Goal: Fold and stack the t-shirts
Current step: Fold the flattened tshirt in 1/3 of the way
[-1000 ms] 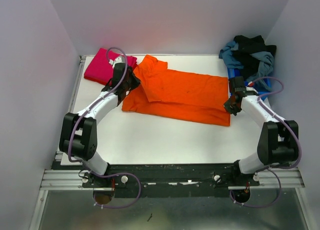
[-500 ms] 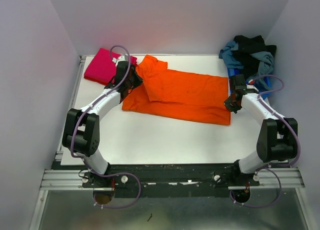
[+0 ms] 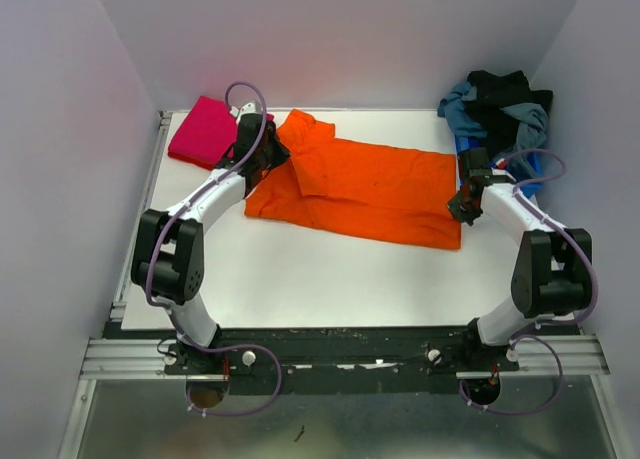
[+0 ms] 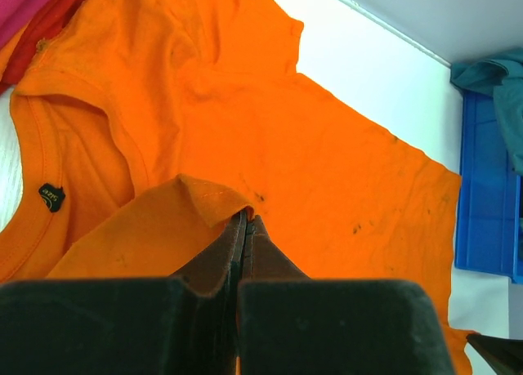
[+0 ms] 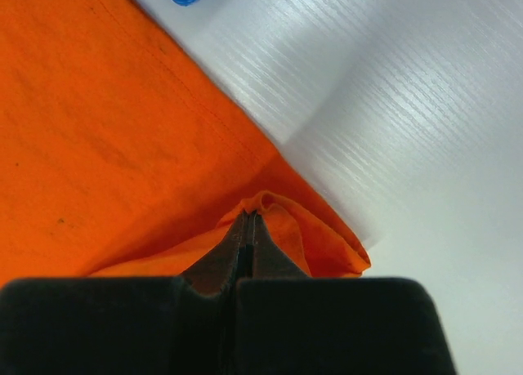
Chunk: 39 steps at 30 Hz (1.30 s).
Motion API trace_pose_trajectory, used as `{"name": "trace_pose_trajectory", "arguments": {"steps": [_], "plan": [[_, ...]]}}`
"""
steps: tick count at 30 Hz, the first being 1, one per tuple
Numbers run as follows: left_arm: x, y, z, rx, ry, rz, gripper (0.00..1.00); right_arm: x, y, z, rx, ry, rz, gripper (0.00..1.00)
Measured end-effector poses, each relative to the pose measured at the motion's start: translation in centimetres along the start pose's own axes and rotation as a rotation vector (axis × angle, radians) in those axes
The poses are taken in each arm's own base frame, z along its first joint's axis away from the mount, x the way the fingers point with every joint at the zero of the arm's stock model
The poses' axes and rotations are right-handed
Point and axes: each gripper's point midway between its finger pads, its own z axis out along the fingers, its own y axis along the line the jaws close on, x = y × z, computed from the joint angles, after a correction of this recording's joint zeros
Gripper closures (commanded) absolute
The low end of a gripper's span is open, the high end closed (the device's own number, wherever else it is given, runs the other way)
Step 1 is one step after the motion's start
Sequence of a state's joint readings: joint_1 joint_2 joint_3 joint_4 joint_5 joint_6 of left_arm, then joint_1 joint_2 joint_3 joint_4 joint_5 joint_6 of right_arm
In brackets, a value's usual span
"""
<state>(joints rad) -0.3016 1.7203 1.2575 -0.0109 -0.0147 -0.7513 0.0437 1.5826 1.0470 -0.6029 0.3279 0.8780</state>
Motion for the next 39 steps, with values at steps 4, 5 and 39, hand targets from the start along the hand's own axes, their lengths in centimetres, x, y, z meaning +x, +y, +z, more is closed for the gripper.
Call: {"name": "trace_pose_trajectory", "arguments": {"steps": [4,5,39], "plan": [[0.0,0.0,0.3,-0.009,0.010,0.004,1.00,-0.2,0.3,0.1,-0.001,-0.001,0.001,0.99],[0.0,0.0,0.3,-0.010,0.011,0.005,1.00,-0.3,0.4,0.2,-0.002,-0.002,0.001,0.99],[0.1,2.0,0.5,-0.112,0.017,0.061,0.34,-1.5,-0.4,-2.4,-0.077,-0.081,0.034,0.42]]}}
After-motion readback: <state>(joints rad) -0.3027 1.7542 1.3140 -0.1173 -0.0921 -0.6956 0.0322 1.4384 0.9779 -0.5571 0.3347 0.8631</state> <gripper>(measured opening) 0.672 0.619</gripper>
